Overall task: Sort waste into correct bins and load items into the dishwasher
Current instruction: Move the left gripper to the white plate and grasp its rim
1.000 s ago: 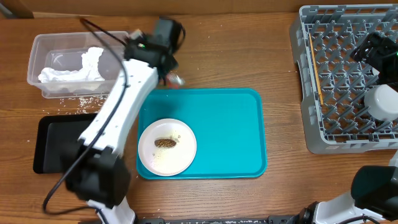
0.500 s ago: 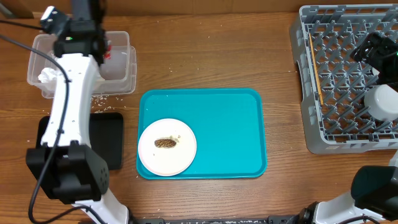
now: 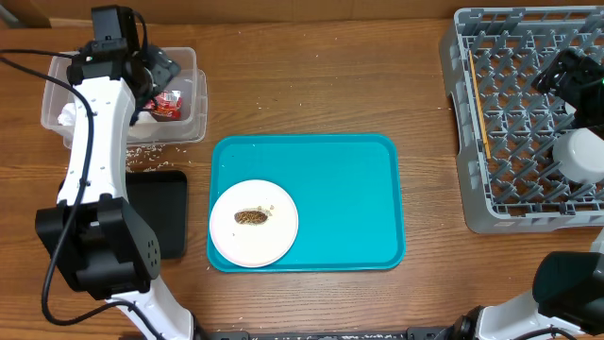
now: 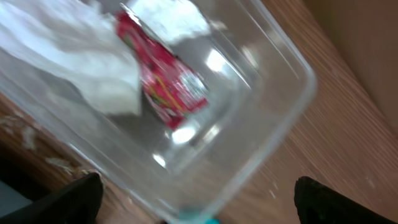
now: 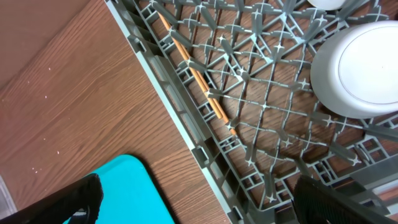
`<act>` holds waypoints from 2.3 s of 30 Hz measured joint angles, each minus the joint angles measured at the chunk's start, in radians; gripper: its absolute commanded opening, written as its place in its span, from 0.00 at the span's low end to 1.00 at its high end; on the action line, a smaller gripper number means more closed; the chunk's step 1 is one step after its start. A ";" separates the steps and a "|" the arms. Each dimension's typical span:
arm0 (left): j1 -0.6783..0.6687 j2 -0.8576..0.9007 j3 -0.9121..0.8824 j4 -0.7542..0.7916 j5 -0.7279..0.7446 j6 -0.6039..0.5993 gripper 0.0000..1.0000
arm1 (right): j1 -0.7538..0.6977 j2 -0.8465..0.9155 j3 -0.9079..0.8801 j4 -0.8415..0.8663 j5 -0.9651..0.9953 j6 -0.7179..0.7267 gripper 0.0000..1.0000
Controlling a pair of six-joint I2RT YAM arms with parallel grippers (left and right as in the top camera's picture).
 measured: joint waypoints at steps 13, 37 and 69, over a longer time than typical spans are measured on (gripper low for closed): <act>-0.274 -0.336 0.002 -0.405 0.182 0.179 1.00 | 0.000 0.000 0.000 0.001 0.000 0.001 1.00; -0.877 -0.234 -0.609 -0.072 0.040 -0.110 0.54 | 0.000 0.000 0.000 0.000 0.000 0.000 1.00; -0.877 -0.058 -0.611 0.034 -0.074 -0.107 0.04 | 0.000 0.000 0.000 0.000 0.000 0.000 1.00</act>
